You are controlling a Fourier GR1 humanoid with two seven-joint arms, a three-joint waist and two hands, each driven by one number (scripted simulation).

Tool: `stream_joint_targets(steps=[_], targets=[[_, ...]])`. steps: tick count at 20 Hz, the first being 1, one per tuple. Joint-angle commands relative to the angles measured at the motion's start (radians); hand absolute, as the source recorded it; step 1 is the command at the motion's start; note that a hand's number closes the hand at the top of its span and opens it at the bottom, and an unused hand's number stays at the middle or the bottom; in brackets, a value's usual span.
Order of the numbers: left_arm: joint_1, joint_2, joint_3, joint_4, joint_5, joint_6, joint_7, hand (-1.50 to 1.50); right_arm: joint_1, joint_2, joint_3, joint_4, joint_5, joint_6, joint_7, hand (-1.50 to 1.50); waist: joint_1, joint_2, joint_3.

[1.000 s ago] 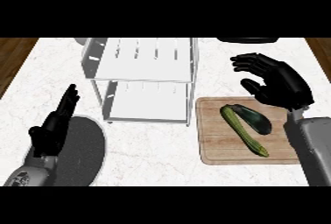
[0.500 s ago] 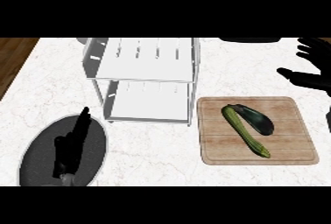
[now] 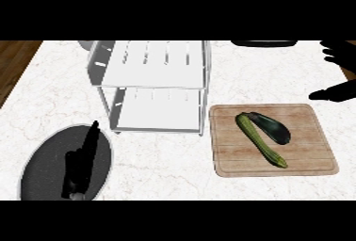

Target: Pick the eggplant from the cutting board and place it in the tiered basket

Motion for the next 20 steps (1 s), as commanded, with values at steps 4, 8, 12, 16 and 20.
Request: stream_joint_targets(steps=[4, 8, 12, 16, 20], targets=[[0.008, 0.012, 0.014, -0.005, 0.008, -0.011, 0.024, 0.00, -0.092, -0.072, 0.217, -0.150, 0.115, 0.225, 0.222, -1.50, -0.006, -0.005, -0.003], [0.052, -0.010, 0.000, -0.028, -0.018, 0.024, -0.001, 0.00, -0.107, -0.055, 0.312, -0.252, 0.216, 0.221, 0.328, -1.50, -0.006, -0.005, -0.002], [-0.033, -0.019, 0.048, 0.076, 0.012, -0.033, -0.025, 0.00, -0.009, -0.004, 0.318, -0.382, 0.274, 0.164, 0.394, -1.50, -0.021, -0.001, -0.001], [-0.011, -0.029, 0.023, 0.001, -0.033, -0.011, 0.030, 0.00, -0.042, 0.032, 0.308, -0.386, 0.336, 0.212, 0.455, -1.50, -0.010, 0.001, 0.000], [0.037, -0.025, 0.034, -0.008, -0.025, -0.041, -0.017, 0.00, 0.030, 0.100, 0.371, -0.374, 0.475, 0.124, 0.411, -1.50, -0.007, 0.002, 0.000]])
